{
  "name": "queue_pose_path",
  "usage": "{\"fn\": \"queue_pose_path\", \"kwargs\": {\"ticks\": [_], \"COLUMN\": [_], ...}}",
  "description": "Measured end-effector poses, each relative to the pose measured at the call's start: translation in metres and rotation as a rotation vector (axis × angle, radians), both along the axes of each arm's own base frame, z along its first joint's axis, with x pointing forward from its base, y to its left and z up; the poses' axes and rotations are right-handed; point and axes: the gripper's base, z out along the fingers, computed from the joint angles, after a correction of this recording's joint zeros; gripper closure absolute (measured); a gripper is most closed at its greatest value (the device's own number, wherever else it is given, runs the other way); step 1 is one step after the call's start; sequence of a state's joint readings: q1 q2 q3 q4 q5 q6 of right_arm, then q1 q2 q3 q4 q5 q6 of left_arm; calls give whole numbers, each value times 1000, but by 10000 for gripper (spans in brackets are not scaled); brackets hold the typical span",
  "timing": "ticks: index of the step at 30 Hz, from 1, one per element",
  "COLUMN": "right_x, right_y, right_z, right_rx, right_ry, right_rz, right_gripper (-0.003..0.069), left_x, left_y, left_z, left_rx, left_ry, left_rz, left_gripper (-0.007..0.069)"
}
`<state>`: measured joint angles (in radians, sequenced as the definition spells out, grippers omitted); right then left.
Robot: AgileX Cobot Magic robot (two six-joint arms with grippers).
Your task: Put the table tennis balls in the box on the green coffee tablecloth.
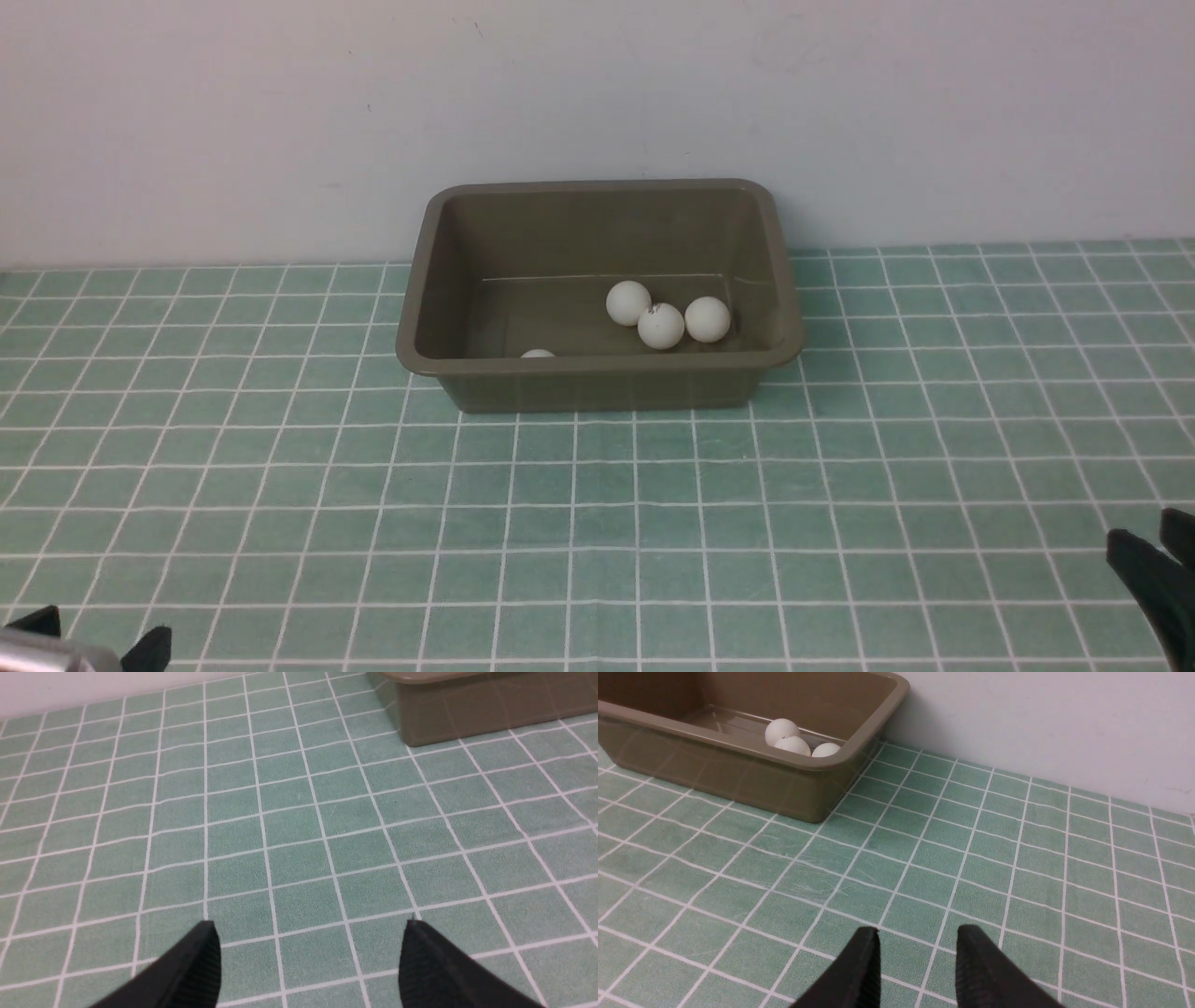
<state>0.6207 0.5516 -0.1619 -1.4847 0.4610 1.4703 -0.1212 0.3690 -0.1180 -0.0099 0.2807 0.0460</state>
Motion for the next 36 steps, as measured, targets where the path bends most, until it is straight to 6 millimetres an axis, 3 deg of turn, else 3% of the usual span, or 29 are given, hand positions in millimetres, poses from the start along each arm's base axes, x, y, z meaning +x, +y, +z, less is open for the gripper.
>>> {"fn": "queue_pose_path", "kwargs": {"ticks": [10, 36], "right_x": [0, 0], "right_y": [0, 0], "right_z": [0, 0], "right_rx": [0, -1], "right_ry": [0, -1], "right_rz": [0, 0], "right_gripper": [438, 438], "left_x": [-21, -31], "left_y": [3, 4], "left_z": [-32, -32], "left_rx": [4, -2], "left_ry": [-81, -135], "left_rz": [-3, 0], "left_gripper": [164, 164]}}
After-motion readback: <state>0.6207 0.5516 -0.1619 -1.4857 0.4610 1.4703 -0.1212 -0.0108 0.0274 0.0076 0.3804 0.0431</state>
